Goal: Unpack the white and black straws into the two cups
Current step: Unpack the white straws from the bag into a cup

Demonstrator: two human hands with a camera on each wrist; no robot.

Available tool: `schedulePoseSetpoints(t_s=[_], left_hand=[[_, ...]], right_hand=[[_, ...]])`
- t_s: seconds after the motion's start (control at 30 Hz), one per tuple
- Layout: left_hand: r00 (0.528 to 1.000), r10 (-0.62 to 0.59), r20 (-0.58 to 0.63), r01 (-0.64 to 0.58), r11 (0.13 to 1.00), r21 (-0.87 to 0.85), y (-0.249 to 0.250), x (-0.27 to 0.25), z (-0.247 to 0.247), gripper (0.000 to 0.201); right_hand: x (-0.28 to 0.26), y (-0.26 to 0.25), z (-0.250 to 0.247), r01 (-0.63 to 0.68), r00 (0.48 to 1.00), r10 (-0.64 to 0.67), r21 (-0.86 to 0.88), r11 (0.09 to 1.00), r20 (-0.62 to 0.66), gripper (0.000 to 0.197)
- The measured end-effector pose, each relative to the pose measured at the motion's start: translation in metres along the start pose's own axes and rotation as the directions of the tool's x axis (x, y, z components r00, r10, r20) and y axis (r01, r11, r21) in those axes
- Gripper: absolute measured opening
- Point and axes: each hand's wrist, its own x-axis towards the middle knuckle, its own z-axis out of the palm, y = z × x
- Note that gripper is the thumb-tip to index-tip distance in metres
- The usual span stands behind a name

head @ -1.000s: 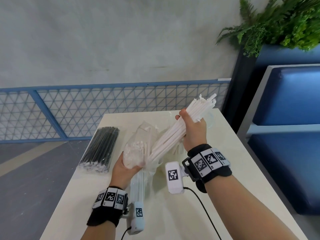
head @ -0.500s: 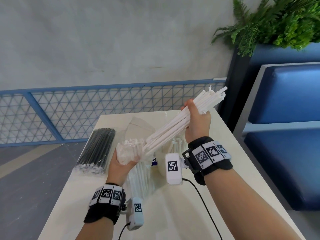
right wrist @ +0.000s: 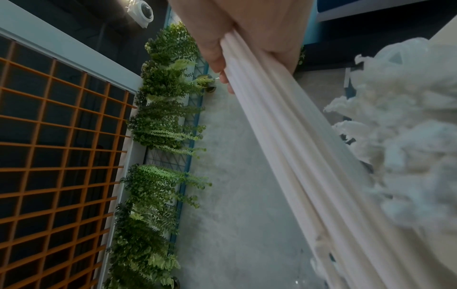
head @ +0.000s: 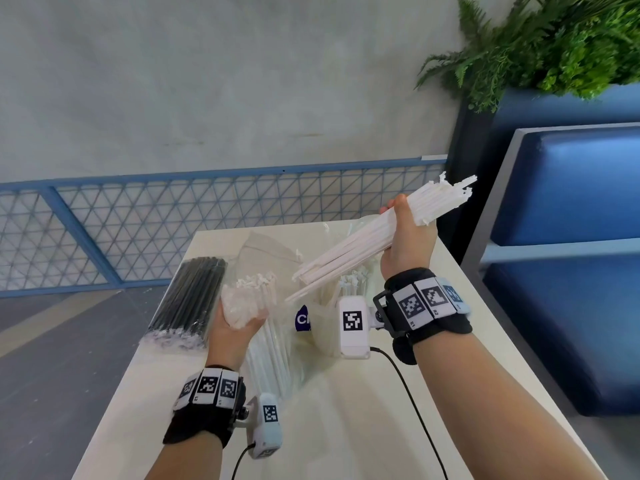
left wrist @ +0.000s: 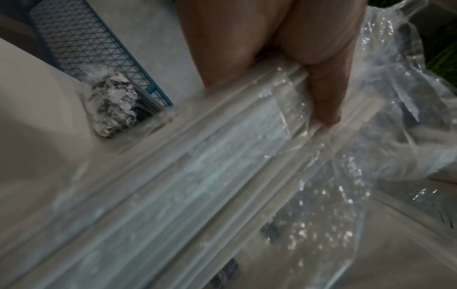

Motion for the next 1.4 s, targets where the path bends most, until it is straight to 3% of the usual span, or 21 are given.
schedulePoseSetpoints(t_s=[0.3, 0.37, 0.47, 0.57, 0.67, 0.8, 0.83, 0.87, 0.93, 1.0, 1.07, 1.17, 1.3, 1.37, 1.4], left_hand=[[0.998, 0.027, -0.048, -0.026, 0.999, 0.034, -0.005, 0.006, -0.004, 0.066], [0.998, 0.024, -0.050, -0.022, 0.999, 0.031, -0.006, 0.006, -0.004, 0.066], [0.999, 0.033, -0.032, -0.033, 0.999, 0.007, -0.005, 0.002, -0.001, 0.066], [0.999, 0.037, -0.005, -0.037, 0.999, -0.010, -0.002, -0.003, 0.002, 0.068], [0.999, 0.037, 0.005, -0.037, 0.999, -0.010, 0.000, -0.007, 0.003, 0.068], [1.000, 0.024, 0.000, -0.024, 0.999, -0.033, -0.002, -0.006, 0.001, 0.068], [1.000, 0.030, 0.003, -0.030, 0.999, -0.034, -0.002, -0.007, 0.000, 0.066], [0.999, 0.037, 0.010, -0.037, 0.999, -0.034, -0.002, -0.008, 0.001, 0.065], [0.999, 0.042, 0.013, -0.041, 0.998, -0.047, -0.001, -0.009, 0.002, 0.061], [0.999, 0.042, 0.014, -0.041, 0.997, -0.065, -0.001, -0.009, 0.002, 0.058], [0.999, 0.038, 0.019, -0.037, 0.997, -0.065, -0.004, -0.007, 0.002, 0.058], [0.999, 0.031, 0.026, -0.029, 0.998, -0.063, -0.008, -0.005, 0.002, 0.060], [0.999, 0.028, 0.033, -0.027, 0.999, -0.040, -0.007, -0.004, 0.004, 0.066], [0.999, 0.022, 0.026, -0.021, 0.999, -0.028, -0.007, -0.004, 0.003, 0.069], [1.000, 0.020, 0.023, -0.020, 0.999, -0.025, -0.007, -0.003, 0.003, 0.071]], right_hand=[[0.005, -0.014, -0.002, 0.141, 0.989, -0.143, -0.046, 0.989, -0.043, 0.011], [0.003, -0.012, 0.000, 0.150, 0.988, -0.151, -0.106, 0.983, -0.006, 0.011], [-0.004, 0.001, 0.005, 0.220, 0.973, -0.186, -0.299, 0.929, 0.138, 0.033], [-0.015, 0.018, 0.009, 0.314, 0.935, -0.160, -0.531, 0.787, 0.315, 0.036], [-0.018, 0.039, 0.006, 0.348, 0.902, -0.023, -0.695, 0.628, 0.431, 0.034], [-0.013, 0.062, -0.003, 0.407, 0.888, 0.101, -0.870, 0.280, 0.448, 0.042], [-0.012, 0.063, -0.003, 0.407, 0.889, 0.098, -0.871, 0.276, 0.447, 0.048], [-0.012, 0.063, -0.002, 0.396, 0.892, 0.084, -0.857, 0.330, 0.444, 0.053], [-0.013, 0.057, 0.000, 0.376, 0.898, -0.028, -0.732, 0.568, 0.439, 0.053], [-0.014, 0.051, 0.000, 0.430, 0.876, -0.169, -0.572, 0.698, 0.452, 0.050], [-0.016, 0.049, -0.002, 0.528, 0.819, -0.230, -0.536, 0.659, 0.526, 0.043], [-0.012, 0.058, -0.008, 0.653, 0.736, -0.162, -0.626, 0.426, 0.658, 0.027], [-0.004, 0.054, -0.009, 0.659, 0.738, -0.019, -0.714, 0.234, 0.675, 0.031], [-0.004, 0.055, -0.015, 0.620, 0.775, -0.067, -0.736, 0.270, 0.628, 0.051], [-0.006, 0.057, -0.019, 0.561, 0.819, -0.116, -0.741, 0.370, 0.562, 0.065]])
